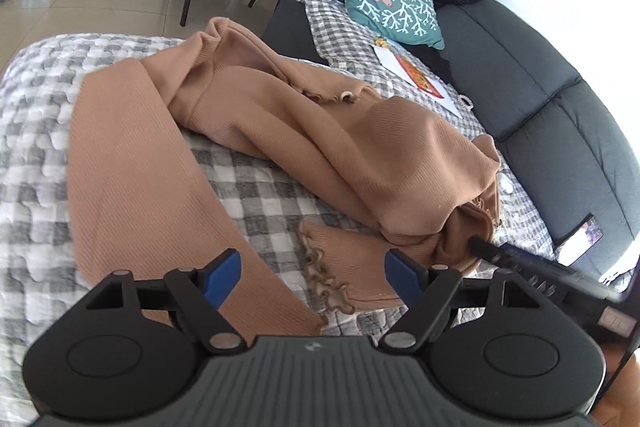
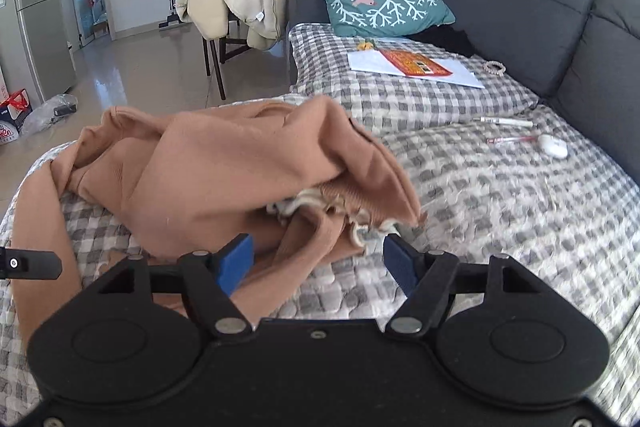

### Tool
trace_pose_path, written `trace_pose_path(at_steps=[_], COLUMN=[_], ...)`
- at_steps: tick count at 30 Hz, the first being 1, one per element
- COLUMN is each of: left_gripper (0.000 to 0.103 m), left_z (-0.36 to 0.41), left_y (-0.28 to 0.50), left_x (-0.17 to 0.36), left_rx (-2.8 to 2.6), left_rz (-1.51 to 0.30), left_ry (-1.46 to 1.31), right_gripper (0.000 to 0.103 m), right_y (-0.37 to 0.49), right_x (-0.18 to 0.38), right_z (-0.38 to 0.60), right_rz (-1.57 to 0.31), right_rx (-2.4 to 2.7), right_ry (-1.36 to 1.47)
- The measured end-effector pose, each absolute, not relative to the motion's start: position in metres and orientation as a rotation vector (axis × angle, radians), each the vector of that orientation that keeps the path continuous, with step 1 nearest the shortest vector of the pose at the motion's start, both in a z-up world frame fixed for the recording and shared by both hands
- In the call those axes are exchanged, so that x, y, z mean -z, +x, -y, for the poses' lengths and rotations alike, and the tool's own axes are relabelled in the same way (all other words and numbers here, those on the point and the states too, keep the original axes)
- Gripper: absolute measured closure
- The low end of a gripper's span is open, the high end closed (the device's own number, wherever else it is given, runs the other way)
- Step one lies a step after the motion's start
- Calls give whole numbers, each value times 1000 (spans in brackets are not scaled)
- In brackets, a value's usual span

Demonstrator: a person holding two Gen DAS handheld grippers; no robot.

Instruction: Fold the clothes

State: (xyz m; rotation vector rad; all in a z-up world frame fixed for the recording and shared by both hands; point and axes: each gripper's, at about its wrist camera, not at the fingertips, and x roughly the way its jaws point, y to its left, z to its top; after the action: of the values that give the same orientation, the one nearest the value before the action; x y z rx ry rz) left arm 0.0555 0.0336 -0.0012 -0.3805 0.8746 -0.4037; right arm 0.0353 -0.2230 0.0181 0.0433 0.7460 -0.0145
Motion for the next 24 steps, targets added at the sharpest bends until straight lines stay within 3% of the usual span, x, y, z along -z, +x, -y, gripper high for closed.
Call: trace_pose_path(at_steps=[2, 3, 6, 7, 10, 18, 20, 22, 24], left_gripper=[24, 24, 24, 24, 24, 24, 24, 24, 24], left_z=[-31, -29, -24, -22, -21, -22, -21, -20, -19], left_y=[55, 56, 57, 57, 61, 72, 75, 78, 80], left_x=[6, 6, 5, 5, 7, 10, 12, 13, 14], left_rx=[409, 412, 420, 419, 416, 423, 420, 418, 417], left_rz=[-867, -866, -857, -851, -846, -834, -836, -842, -848], left_ry=[-405, -406, -384, -370, -356, -376, -380, -382, -381], right_gripper=[31, 38, 77, 85, 90, 90, 82, 58, 49], right_y=[38, 41, 51, 51, 49, 52, 55, 52, 45], right_x=[-5, 0, 5, 3, -12, -22, -19, -17, -18], right_z=[221, 221, 225, 228, 240, 280, 292, 296, 296], right_rz=[-789, -817, -844, -841, -782, -624, -623, -614, -593], right_rx=[-12, -27, -86, -74, -42, 310, 339, 340, 326], right_ry=[86, 115, 200, 205, 188, -98, -72, -63, -73])
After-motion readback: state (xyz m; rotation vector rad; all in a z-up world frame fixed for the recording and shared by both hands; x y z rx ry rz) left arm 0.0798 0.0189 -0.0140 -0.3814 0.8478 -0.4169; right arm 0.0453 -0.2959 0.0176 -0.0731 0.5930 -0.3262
